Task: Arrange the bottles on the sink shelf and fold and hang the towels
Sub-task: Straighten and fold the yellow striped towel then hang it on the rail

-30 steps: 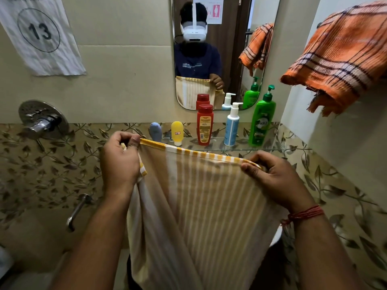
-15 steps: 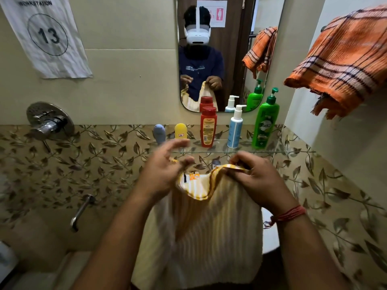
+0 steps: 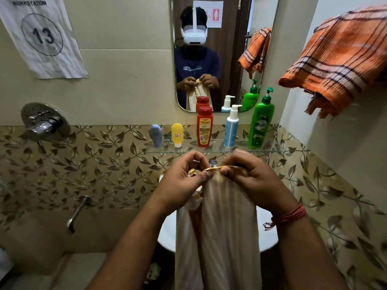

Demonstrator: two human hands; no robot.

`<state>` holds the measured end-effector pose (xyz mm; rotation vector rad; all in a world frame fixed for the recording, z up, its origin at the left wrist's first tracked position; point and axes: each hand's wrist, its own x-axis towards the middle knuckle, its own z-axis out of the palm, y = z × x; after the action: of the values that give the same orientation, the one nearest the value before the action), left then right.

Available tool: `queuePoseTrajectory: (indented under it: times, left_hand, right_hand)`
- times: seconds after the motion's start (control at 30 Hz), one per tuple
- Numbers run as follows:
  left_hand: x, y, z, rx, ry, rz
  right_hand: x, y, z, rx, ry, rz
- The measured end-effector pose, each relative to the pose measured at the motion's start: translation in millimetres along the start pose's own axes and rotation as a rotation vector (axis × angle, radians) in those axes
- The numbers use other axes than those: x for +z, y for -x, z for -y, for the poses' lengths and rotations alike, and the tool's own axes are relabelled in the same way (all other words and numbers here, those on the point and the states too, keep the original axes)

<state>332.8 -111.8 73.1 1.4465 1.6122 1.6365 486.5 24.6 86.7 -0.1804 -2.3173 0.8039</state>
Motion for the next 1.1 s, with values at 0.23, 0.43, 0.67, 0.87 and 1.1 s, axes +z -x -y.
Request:
queuePoseTrajectory:
  times: [0.23,0.43,0.67,0.87,1.1]
  left_hand:
    - [-2,-2,5,-0.047,-0.054,-0.212]
    - [-3,-1,7,-0.078,-0.215,-0.242]
    - [-5,0,3,-0.134,-0.26,-0.276]
    - [-2,9,-12,-0.194,-0.219,-0.362]
    - [20,16,-30,-0.3,0.061,-0.42]
  right_hand:
    - [-26,21,-12,0.387,0.11,0.318]
    - [-44,28,-10,0.315,0.344,0.203]
    - [-35,39,2,0.274,-0.085,-0.098]
    - [-33,37,23,0.567,-0.613,-0.256]
    - [12,40,82,0.427,-0.876,0.048]
